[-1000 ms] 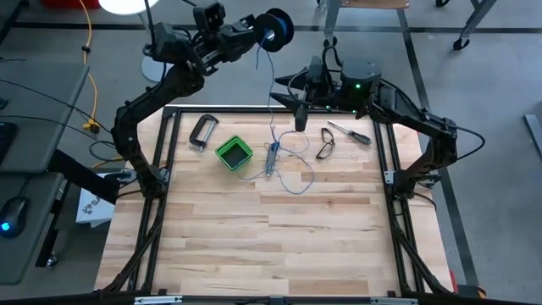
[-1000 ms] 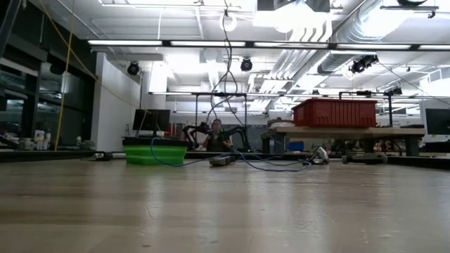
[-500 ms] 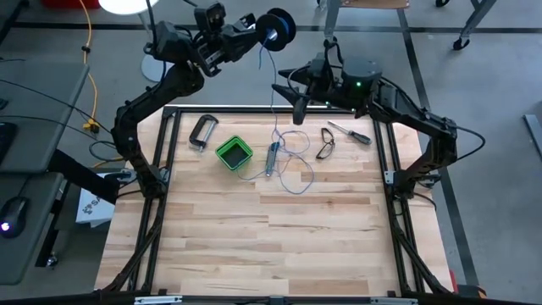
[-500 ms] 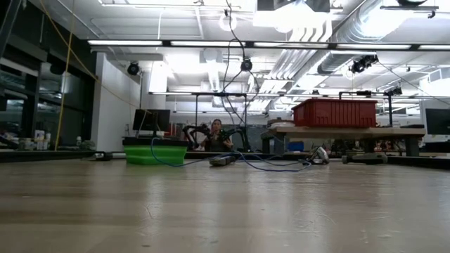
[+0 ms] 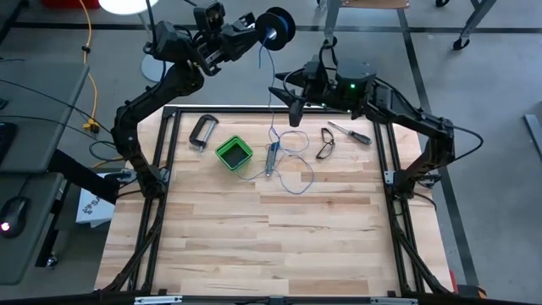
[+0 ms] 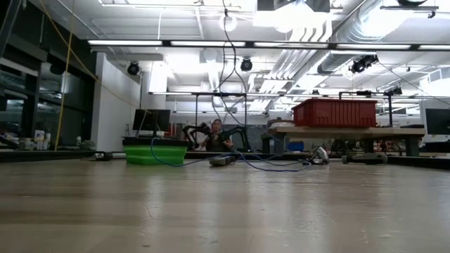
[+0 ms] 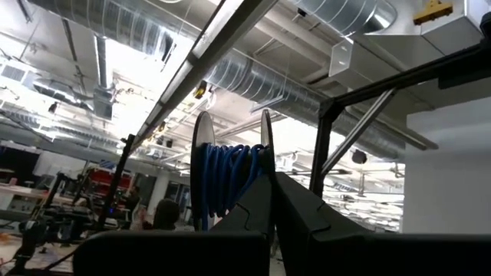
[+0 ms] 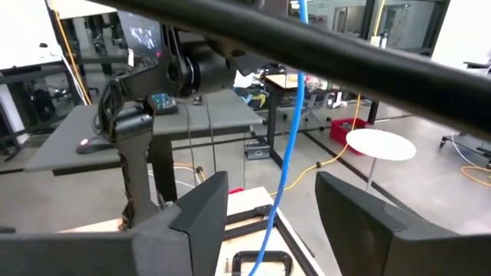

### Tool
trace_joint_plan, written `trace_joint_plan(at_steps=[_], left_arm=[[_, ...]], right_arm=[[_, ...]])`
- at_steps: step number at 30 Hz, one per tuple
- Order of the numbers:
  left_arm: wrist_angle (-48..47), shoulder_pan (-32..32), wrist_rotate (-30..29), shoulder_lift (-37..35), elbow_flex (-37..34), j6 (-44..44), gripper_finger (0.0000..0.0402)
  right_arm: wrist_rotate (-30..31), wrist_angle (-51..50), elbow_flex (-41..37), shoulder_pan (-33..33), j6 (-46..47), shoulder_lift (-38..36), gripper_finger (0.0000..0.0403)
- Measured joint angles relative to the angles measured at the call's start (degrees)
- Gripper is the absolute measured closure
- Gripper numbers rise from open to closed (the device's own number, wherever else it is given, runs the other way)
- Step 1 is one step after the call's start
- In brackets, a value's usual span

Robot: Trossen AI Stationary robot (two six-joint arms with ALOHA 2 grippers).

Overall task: Coil cords
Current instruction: Coil the blue wire onto the spool

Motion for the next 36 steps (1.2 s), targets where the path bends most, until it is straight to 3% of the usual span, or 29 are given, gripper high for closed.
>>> trace_joint_plan(at_steps=[36], left_arm=[[2.2,-0.2,-0.1,0.0,0.0,-3.2,0.0401]], right_arm=[[0.0,4.8,0.0,-0.2,2.3,0.7,0.0211]])
